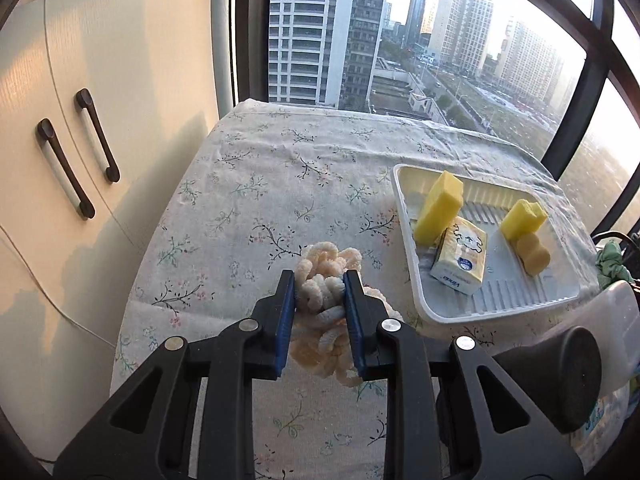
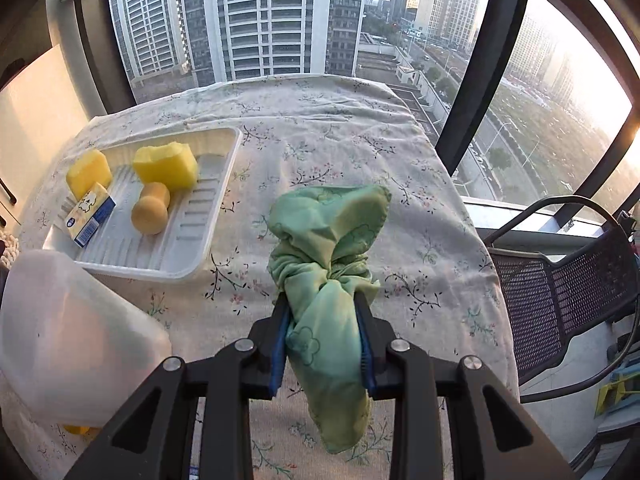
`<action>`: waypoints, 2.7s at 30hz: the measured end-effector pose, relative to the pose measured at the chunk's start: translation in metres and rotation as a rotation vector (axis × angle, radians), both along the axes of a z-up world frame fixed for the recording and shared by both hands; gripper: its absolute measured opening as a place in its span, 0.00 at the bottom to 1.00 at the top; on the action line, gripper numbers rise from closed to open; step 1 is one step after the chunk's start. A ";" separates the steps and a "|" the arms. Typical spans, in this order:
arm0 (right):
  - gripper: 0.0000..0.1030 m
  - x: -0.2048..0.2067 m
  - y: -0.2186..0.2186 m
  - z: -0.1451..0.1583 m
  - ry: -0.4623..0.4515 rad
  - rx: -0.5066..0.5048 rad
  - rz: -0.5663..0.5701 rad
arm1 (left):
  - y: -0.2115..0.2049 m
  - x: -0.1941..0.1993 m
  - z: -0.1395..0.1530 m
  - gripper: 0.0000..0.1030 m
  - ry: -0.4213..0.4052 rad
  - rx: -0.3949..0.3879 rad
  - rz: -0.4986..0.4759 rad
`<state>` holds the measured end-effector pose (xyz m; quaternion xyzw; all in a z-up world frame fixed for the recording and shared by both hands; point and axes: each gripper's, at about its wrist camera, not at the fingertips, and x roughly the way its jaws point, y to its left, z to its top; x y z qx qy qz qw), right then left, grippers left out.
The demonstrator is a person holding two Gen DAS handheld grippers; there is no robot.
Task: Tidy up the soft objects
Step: 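Carry the white and green scrunchies over the white tray with both tools, then open both tools to drop the scrunchies into the tray, then move both tools back toward the knitted sleeves on the table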
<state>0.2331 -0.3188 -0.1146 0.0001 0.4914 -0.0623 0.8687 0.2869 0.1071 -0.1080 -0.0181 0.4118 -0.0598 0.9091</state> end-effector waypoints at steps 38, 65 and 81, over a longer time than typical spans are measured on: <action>0.39 0.121 0.077 -0.034 0.169 0.234 0.201 | -0.080 0.073 -0.033 0.45 0.166 -0.227 -0.247; 0.60 0.018 0.014 0.008 0.037 0.226 0.088 | -0.020 -0.025 0.014 0.62 -0.038 -0.244 -0.158; 0.62 -0.054 -0.019 -0.027 0.093 0.205 0.014 | -0.008 -0.092 -0.020 0.62 0.021 -0.175 -0.142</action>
